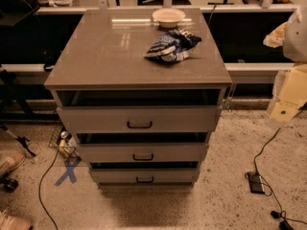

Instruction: Open top drawer

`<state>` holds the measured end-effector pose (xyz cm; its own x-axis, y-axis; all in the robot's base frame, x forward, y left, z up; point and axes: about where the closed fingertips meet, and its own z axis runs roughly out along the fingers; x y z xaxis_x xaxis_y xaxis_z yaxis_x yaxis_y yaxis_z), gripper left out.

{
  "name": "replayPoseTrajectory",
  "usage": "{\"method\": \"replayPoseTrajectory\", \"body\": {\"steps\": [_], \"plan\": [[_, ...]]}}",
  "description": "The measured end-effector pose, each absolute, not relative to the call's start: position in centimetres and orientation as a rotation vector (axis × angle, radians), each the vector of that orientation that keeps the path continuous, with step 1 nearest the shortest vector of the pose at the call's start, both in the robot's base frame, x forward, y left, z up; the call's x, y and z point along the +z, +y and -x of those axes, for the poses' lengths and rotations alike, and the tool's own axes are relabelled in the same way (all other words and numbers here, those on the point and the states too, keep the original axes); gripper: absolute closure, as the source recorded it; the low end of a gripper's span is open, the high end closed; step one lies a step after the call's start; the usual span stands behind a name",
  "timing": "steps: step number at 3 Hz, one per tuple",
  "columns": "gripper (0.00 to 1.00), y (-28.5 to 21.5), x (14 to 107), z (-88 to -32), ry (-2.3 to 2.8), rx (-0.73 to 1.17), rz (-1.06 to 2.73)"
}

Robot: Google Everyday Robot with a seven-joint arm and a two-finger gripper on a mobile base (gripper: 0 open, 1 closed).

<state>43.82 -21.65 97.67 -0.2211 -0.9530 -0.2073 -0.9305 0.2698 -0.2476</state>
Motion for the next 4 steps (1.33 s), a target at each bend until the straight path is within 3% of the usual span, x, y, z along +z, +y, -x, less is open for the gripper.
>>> {"method": "replayPoseTrajectory", "body": {"steps": [2,4], "plan": [[0.0,-20.1,94.5,-44.5,2.203,-0.046,1.734],[0.0,-12.2,81.4,-46.7,2.045,0.151,1.818]]}}
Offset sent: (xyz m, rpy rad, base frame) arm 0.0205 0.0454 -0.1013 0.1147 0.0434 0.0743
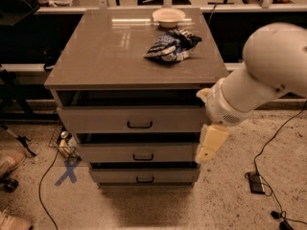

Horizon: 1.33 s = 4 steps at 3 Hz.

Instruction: Open top drawer

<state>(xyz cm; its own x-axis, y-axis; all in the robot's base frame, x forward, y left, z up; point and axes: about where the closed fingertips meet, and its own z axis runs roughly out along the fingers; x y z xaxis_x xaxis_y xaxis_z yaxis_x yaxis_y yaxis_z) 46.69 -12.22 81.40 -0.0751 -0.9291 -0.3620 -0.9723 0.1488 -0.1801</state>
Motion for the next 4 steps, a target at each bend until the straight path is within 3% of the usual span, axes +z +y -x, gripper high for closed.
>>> {"method": "replayPoseTrajectory", "body": {"steps": [4], "plan": [[0.0,-12.1,76.4,-52.4,2.017,0.028,1.752]]}}
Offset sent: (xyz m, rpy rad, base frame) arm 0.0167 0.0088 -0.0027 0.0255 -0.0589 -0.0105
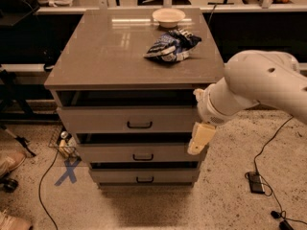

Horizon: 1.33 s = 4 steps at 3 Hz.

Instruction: Open top drawer

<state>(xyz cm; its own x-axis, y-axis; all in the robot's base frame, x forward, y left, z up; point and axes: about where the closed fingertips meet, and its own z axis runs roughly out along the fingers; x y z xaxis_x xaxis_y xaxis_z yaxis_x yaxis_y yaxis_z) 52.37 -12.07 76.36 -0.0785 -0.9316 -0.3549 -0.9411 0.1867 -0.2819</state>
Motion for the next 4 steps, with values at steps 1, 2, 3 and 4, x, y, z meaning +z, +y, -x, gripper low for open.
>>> {"method": "replayPoseTrajectory", "body": {"steps": [1,2,3,4], "plan": [[0.0,-12.6,73.3,-54.8,2.046,-0.013,1.726],[0.0,-12.6,70.6,-57.1,2.064,-0.023,1.718],[0.0,-11.9,68.3,-59.5,2.067,-0.009,1.731],[0.0,-11.1,66.4,-61.9,2.064,0.028,1.749]]}}
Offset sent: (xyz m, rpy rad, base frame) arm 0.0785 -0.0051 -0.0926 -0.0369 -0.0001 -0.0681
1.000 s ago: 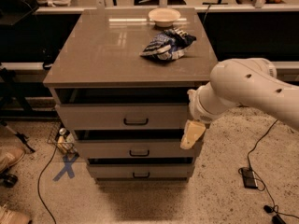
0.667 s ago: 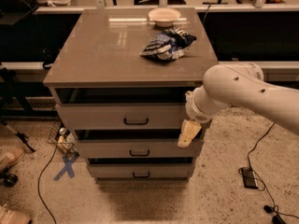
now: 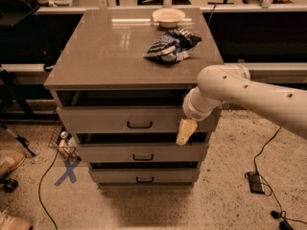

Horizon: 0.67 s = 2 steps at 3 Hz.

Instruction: Open top drawer

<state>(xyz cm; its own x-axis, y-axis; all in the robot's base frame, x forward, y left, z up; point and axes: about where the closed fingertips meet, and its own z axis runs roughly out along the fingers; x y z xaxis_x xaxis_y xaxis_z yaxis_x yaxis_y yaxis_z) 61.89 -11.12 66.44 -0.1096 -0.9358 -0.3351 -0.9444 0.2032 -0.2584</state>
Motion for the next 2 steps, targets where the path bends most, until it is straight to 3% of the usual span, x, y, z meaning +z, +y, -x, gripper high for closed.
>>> {"method": "replayPoseTrajectory", "body": {"steps": [2], "plan": [[0.49,-10.8,65.3,-62.3,2.059,0.08,1.724]]}}
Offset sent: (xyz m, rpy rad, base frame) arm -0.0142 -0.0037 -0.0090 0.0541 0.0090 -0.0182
